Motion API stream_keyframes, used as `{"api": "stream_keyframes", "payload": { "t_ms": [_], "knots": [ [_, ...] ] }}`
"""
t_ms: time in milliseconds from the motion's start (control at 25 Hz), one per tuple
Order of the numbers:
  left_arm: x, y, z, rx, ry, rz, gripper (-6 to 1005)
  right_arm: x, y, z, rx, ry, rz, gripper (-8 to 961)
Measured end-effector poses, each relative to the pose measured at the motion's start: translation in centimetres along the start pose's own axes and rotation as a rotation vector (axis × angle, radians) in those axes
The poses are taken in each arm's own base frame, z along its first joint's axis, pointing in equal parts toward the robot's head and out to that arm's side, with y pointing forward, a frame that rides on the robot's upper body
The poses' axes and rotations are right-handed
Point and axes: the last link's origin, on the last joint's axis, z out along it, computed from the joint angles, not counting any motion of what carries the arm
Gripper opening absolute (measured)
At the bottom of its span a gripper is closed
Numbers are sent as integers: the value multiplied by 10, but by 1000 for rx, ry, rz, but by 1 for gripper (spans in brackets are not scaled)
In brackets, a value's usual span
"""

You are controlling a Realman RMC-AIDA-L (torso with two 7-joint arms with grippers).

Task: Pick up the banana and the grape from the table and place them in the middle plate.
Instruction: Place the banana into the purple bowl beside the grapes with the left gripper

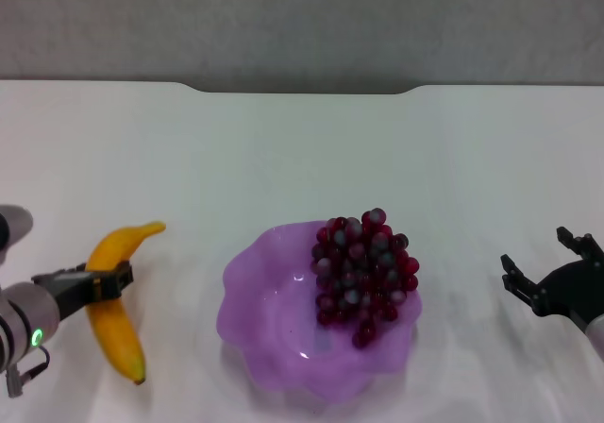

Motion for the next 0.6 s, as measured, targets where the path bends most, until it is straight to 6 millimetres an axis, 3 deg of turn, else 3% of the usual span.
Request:
{"api": "stream_keyframes", "payload": {
  "t_ms": [320, 600],
  "knots": [
    [29, 28, -22, -152, -65, -140, 565, 1, -2, 0, 4, 4, -3, 880],
    [32, 79, -29, -415, -55, -122, 580, -1, -2, 1, 4, 0, -4, 880]
  ]
}}
